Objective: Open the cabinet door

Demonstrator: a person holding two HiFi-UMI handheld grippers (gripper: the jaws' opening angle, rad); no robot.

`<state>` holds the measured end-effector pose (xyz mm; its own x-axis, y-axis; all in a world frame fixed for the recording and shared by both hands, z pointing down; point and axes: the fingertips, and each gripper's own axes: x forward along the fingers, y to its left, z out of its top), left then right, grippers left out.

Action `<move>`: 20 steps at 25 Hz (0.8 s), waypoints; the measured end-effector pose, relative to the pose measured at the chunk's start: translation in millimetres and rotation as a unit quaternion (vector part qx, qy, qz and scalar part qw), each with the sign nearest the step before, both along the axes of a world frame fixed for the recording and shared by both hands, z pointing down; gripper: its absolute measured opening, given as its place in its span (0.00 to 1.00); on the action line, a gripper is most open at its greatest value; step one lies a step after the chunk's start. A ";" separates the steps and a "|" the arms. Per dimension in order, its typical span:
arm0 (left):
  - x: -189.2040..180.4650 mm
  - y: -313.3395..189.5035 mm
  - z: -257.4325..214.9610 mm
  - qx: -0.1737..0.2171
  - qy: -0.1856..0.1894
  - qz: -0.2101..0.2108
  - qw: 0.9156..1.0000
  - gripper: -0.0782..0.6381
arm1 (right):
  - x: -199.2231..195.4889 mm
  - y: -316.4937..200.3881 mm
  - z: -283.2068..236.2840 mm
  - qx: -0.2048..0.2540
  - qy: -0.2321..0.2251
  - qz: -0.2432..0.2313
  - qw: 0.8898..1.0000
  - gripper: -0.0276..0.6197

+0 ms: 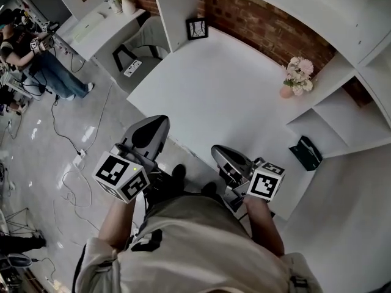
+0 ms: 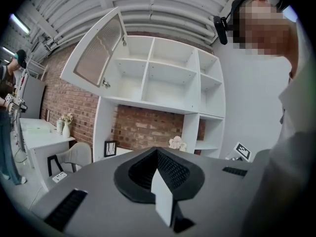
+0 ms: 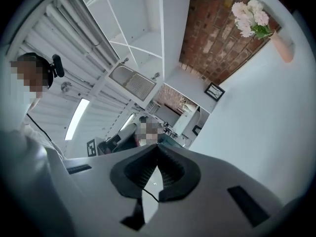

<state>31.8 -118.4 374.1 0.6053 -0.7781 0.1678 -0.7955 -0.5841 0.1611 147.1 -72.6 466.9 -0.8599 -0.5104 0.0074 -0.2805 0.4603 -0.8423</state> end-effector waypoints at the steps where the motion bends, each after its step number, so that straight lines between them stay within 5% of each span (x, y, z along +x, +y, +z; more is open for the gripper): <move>1: -1.4 2.0 1.5 -0.003 -0.001 0.000 1.000 0.13 | -2.0 0.0 -1.1 -0.002 -0.003 -0.002 1.000 0.08; 12: -24.7 0.5 4.3 -0.006 0.038 0.049 0.998 0.13 | -44.8 3.7 -4.8 -0.014 0.007 -0.002 1.000 0.08; 20: -63.2 2.1 37.1 -0.007 -0.040 0.108 0.993 0.13 | -109.9 -2.2 -12.5 0.002 0.037 -0.009 0.999 0.08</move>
